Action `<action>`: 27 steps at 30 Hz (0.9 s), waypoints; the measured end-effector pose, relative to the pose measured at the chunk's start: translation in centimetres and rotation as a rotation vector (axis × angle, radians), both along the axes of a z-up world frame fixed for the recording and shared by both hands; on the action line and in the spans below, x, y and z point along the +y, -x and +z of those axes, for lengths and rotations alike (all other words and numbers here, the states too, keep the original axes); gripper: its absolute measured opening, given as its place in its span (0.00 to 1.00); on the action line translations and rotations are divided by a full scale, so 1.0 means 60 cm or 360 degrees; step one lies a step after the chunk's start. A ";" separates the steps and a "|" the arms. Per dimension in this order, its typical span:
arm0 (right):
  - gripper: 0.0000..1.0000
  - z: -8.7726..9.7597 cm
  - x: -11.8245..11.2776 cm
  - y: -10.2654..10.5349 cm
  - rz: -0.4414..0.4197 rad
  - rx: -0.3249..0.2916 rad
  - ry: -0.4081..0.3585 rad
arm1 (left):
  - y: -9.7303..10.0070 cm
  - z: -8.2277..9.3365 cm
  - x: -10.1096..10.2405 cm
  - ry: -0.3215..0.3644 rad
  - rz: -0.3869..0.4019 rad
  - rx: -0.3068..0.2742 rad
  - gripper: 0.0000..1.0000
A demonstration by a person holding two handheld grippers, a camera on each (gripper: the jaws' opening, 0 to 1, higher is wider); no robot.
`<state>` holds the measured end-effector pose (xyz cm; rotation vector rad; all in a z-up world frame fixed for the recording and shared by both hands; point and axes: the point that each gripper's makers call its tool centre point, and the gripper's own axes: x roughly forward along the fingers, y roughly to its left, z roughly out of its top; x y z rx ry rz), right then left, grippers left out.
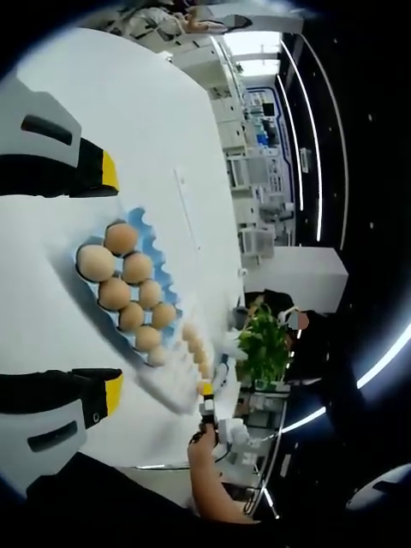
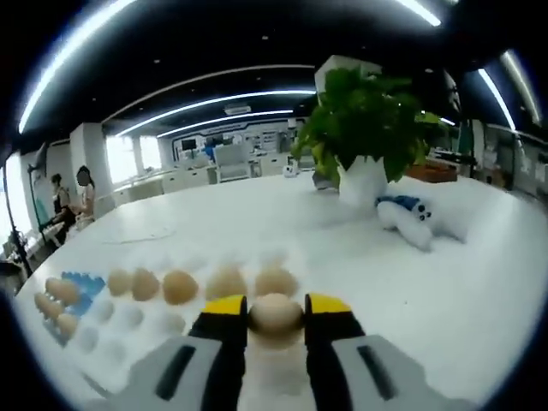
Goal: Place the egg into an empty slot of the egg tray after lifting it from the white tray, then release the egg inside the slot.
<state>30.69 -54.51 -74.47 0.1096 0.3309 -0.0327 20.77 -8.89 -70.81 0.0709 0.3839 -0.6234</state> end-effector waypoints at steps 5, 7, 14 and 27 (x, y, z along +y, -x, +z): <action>0.25 0.039 0.059 0.001 0.0194 -0.0077 -0.0007 | -0.001 0.000 -0.003 -0.0012 -0.0023 0.0001 0.83; 0.25 0.051 0.084 -0.002 0.0268 -0.0093 -0.0003 | -0.001 0.000 -0.003 -0.0010 -0.0023 0.0001 0.83; 0.25 0.078 0.168 -0.007 0.0506 -0.0134 -0.0022 | -0.003 0.002 -0.004 -0.0012 -0.0022 -0.0003 0.83; 0.25 0.058 0.287 -0.002 0.0877 -0.0070 -0.0076 | -0.001 -0.002 -0.004 -0.0022 -0.0028 0.0007 0.83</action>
